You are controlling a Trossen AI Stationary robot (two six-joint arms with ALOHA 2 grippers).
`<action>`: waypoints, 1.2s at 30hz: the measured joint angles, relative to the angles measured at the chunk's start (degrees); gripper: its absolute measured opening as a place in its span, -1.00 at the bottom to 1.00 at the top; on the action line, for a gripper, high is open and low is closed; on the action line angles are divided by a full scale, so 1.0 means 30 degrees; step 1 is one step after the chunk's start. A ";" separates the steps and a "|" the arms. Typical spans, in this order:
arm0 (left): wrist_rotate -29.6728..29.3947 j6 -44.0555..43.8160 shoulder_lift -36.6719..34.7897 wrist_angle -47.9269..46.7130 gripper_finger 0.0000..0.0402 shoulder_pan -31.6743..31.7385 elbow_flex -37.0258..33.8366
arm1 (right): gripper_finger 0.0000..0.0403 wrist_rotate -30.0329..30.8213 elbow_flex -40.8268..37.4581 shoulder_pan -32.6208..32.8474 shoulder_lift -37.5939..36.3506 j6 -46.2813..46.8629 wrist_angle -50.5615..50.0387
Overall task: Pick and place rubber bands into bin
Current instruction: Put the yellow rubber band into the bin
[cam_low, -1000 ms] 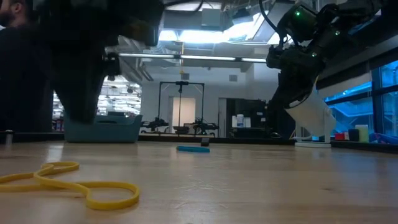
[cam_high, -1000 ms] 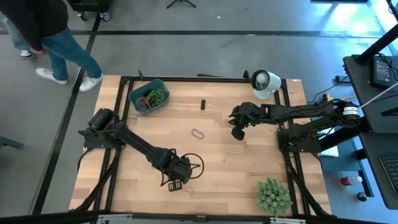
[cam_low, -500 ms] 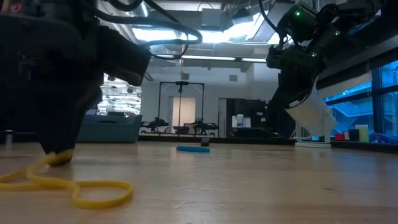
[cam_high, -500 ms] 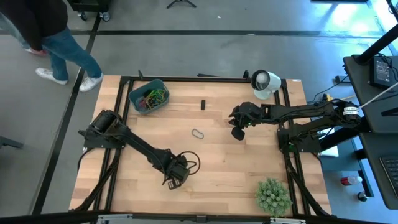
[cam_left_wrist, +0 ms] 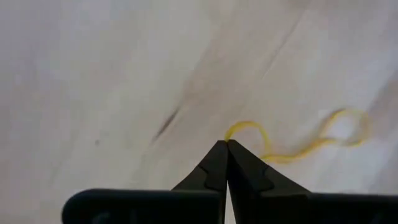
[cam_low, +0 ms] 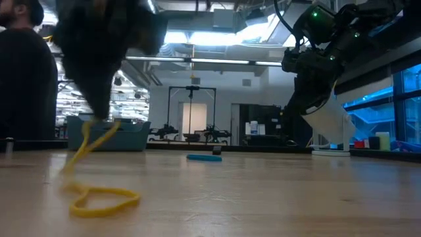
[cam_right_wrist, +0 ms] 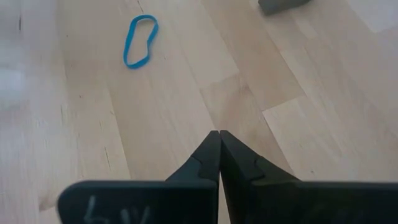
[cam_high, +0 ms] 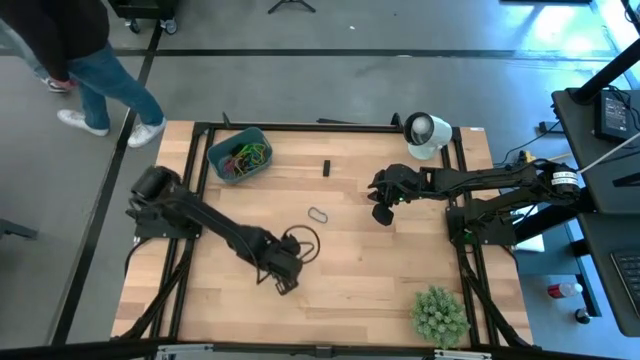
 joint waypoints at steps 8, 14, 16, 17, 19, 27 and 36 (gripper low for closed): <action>-0.3856 -0.0519 -0.4655 -0.2204 -0.99 0.1917 0.0029 | -0.95 0.0000 0.0000 0.0003 0.0000 0.0103 0.0012; -0.5829 -0.0086 -0.7788 -0.5976 -0.99 0.4839 0.0034 | -0.95 0.0000 0.0000 0.0000 0.0000 0.1020 0.0087; -0.6417 0.0401 -0.8601 -0.7312 -0.99 0.6199 0.0036 | -0.95 0.0000 0.0000 0.0000 0.0000 0.0992 0.0141; -0.6619 0.0735 -0.8948 -0.7903 -0.99 0.6992 0.0036 | -0.95 0.0000 0.0000 0.0006 0.0000 0.1004 0.0147; -0.6839 0.1601 -0.9604 -0.8685 -0.99 0.8681 0.0036 | -0.95 0.0004 0.0000 0.0000 0.0002 0.1082 0.0175; -0.6807 0.7041 -1.1137 -0.9767 -0.99 1.6128 0.0029 | -0.95 0.0012 0.0000 0.0004 0.0001 0.1596 0.0240; -0.4843 1.2998 -1.0664 -0.9211 -0.99 2.2898 -0.0496 | -0.95 0.0029 -0.0007 0.0000 0.0007 0.3024 0.2048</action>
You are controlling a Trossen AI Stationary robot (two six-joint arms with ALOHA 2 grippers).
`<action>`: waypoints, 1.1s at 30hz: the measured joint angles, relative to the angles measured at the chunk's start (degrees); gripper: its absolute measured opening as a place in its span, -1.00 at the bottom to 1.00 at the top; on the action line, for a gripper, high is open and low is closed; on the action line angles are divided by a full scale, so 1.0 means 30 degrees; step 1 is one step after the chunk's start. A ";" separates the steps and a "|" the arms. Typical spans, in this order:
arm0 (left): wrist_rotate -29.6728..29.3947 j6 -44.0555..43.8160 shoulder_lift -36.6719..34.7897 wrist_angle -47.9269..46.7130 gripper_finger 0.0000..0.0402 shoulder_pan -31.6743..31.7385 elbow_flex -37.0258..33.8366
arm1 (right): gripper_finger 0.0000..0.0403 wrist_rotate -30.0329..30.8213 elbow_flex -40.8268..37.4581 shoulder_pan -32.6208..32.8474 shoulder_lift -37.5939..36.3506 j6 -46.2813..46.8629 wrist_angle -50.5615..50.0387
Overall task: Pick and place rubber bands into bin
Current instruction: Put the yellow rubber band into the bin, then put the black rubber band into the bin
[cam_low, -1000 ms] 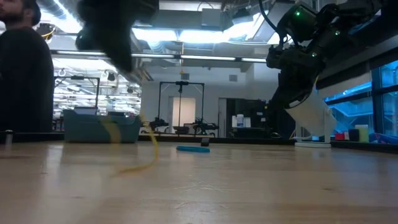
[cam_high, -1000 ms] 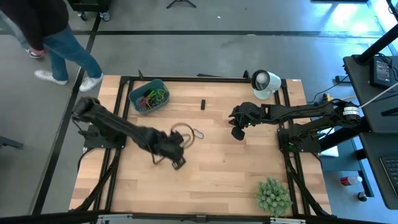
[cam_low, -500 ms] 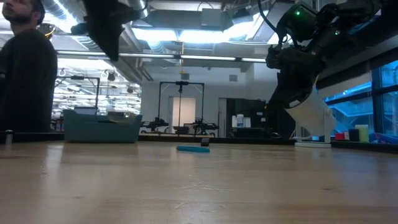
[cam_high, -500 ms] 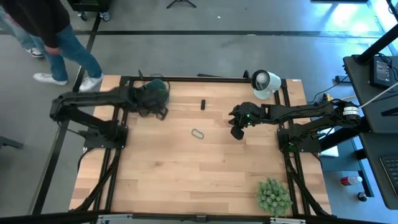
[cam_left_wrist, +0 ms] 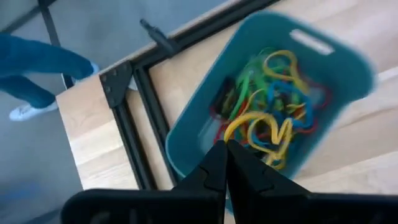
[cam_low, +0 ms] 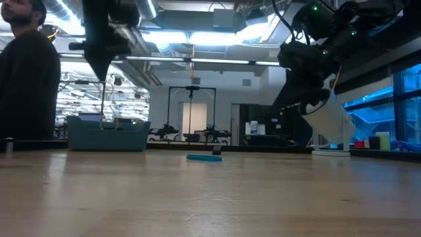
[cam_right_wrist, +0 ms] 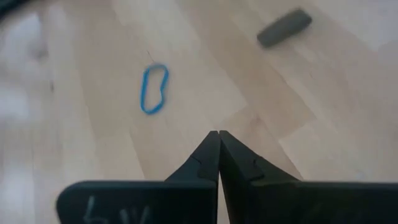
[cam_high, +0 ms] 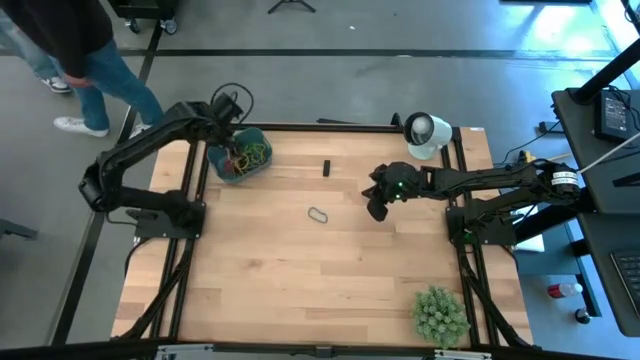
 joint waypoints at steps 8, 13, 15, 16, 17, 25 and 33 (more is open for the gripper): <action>0.3569 0.3008 0.0844 0.3651 -0.99 0.2792 -0.3840 | -0.95 0.2369 0.0000 -0.0007 0.0007 0.1988 0.1884; 0.4478 0.3413 0.1557 0.6850 -0.99 0.2912 -0.5746 | -0.95 0.2789 0.0000 -0.0022 0.0007 0.3303 0.1988; 0.4824 0.3684 0.1861 0.7751 -0.96 0.2905 -0.6053 | -0.95 0.2776 0.0000 -0.0022 0.0007 0.4011 0.1995; 0.4967 0.3756 0.2039 0.7922 -0.94 0.2905 -0.6128 | -0.95 0.2776 0.0000 -0.0022 0.0007 0.4230 0.1988; 0.5029 0.3862 0.2250 0.7903 -0.91 0.2905 -0.6157 | -0.95 0.2777 0.0000 -0.0022 0.0007 0.4528 0.1988; 0.4883 0.4603 0.3349 0.7903 -0.58 0.3025 -0.6156 | -0.95 0.2871 0.0000 -0.0022 0.0007 0.5941 0.2026; 0.4728 0.4995 0.2772 0.7344 -0.28 0.3043 -0.5409 | -0.95 0.2885 0.0000 -0.0022 0.0007 0.5757 0.2265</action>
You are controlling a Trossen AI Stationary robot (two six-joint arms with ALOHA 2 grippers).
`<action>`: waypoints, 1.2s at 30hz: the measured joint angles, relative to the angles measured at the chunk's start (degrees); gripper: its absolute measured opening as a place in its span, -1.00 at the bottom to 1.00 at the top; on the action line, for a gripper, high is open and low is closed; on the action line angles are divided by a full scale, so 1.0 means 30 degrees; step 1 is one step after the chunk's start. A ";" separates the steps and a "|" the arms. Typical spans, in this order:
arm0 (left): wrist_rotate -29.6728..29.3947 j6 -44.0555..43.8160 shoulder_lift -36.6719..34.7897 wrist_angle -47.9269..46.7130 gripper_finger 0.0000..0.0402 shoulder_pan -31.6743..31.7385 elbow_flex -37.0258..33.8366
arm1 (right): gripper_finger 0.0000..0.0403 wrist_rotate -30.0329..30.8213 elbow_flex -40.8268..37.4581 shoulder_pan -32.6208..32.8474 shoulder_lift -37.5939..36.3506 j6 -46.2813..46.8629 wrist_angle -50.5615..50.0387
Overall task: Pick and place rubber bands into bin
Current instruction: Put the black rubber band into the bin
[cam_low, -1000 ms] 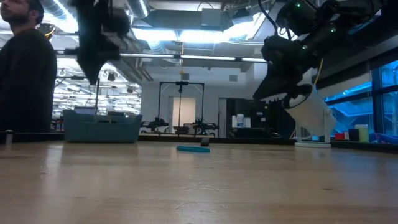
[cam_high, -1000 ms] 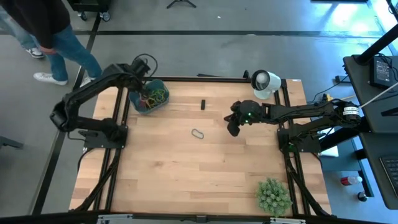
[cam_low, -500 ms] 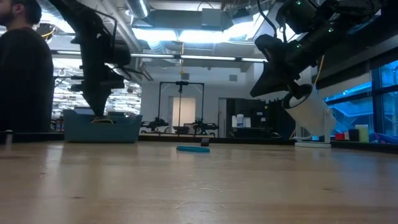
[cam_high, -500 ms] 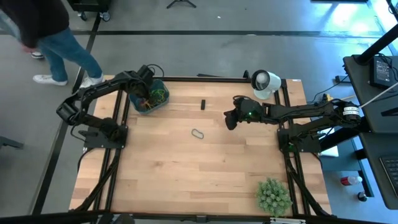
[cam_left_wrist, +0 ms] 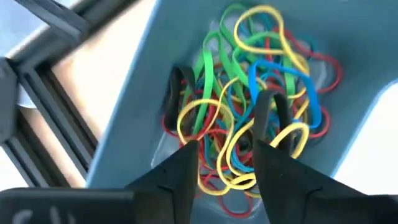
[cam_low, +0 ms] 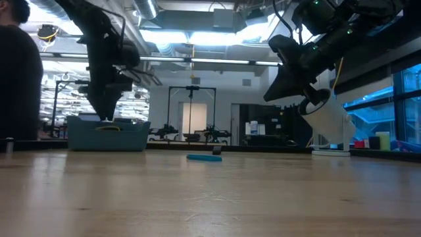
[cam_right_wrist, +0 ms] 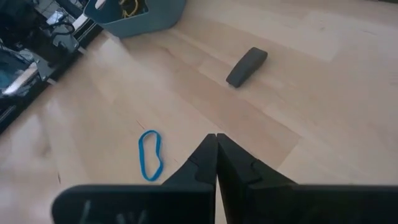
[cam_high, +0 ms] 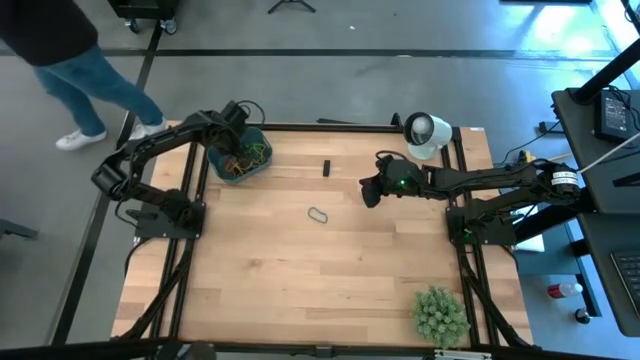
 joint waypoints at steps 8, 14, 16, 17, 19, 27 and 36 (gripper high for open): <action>-0.0202 -0.0096 -0.0462 -0.1824 -0.16 -0.0088 0.2258 | -0.95 0.0109 0.0000 0.0000 0.0000 -0.0768 0.0000; -0.0085 0.0289 -0.0498 -0.1970 -0.16 -0.0722 0.3246 | -0.94 0.0512 0.0000 -0.0186 0.0382 -0.1101 0.2021; 0.0247 0.0790 -0.0490 -0.1997 -0.16 -0.0876 0.3239 | -0.90 0.0732 0.0441 -0.0270 0.0950 -0.2128 0.2618; 0.0486 0.0959 -0.0490 -0.1970 -0.16 -0.0924 0.3239 | -0.88 0.0867 0.0957 -0.0270 0.1393 -0.2738 0.2578; 0.0795 0.1149 -0.0490 -0.1949 -0.17 -0.1055 0.3239 | -0.82 0.1091 0.2348 -0.0248 0.2488 -0.3652 0.1886; 0.1387 0.1673 -0.1358 -0.1525 -0.21 -0.1056 0.3232 | -0.51 0.1116 1.1129 -0.1282 0.8891 -0.4515 -0.5358; 0.1474 0.1536 -0.3735 -0.1027 -0.23 -0.1064 0.1718 | -0.19 -0.0379 1.9808 -0.3100 1.5986 -0.1792 -1.3851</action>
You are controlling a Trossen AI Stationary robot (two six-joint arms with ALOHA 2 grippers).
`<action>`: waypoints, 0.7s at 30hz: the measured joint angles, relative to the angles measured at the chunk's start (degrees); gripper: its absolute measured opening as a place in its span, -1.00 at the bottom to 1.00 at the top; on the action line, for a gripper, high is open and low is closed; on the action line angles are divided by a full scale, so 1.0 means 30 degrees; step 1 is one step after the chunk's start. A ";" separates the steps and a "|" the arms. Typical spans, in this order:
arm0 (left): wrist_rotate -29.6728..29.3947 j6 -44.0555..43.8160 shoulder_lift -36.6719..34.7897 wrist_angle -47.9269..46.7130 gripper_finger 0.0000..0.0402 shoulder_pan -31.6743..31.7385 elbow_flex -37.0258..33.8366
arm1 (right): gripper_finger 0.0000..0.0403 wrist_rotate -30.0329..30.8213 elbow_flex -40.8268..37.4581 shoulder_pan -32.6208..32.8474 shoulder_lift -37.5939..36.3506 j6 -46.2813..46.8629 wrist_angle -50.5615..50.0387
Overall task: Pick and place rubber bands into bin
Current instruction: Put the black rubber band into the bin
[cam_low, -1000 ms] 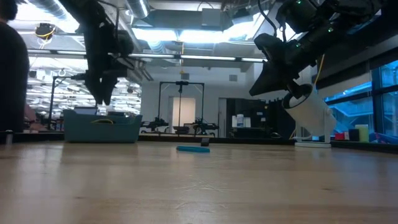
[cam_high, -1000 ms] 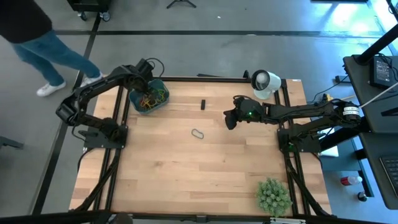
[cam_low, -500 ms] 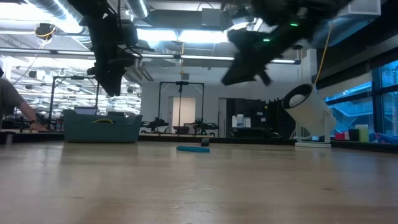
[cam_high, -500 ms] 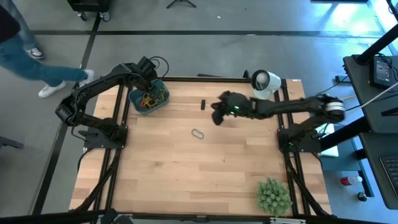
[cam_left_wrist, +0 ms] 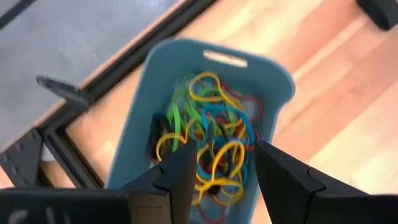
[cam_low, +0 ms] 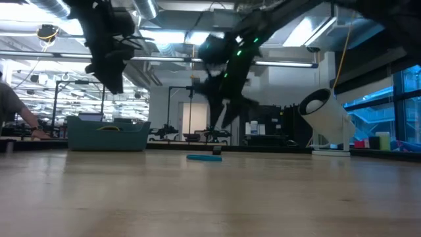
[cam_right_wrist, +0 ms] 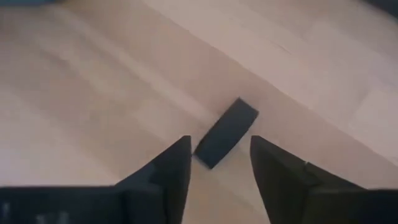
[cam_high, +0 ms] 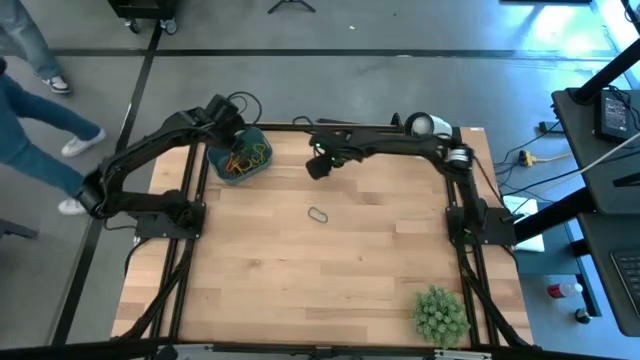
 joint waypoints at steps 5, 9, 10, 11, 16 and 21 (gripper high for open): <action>0.0601 -0.0868 -0.1520 -0.0009 -0.23 0.0000 -0.1307 | -0.01 -0.0541 0.1966 -0.0691 0.2514 0.0975 -0.1295; 0.1018 -0.1546 -0.2430 -0.0024 -0.23 0.0000 -0.1955 | 0.10 -0.0690 0.2245 -0.1000 0.3513 0.1006 -0.1112; 0.1018 -0.1719 -0.2626 0.0008 -0.23 0.0000 -0.2056 | 0.11 -0.0708 0.2241 -0.1080 0.3711 0.1019 -0.1027; 0.1015 -0.1884 -0.2789 0.0025 -0.23 0.0000 -0.2176 | 0.12 -0.0781 0.2227 -0.1134 0.3924 0.0979 -0.1042; 0.1055 -0.2717 -0.3217 -0.0011 -0.23 -0.0125 -0.2494 | -0.11 -0.1411 0.2288 -0.1178 0.4290 -0.0397 -0.1146; 0.1864 -0.2748 -0.3210 0.1540 -0.23 -0.1005 -0.2494 | -0.78 -0.1550 0.2228 -0.1178 0.4037 -0.1843 -0.1500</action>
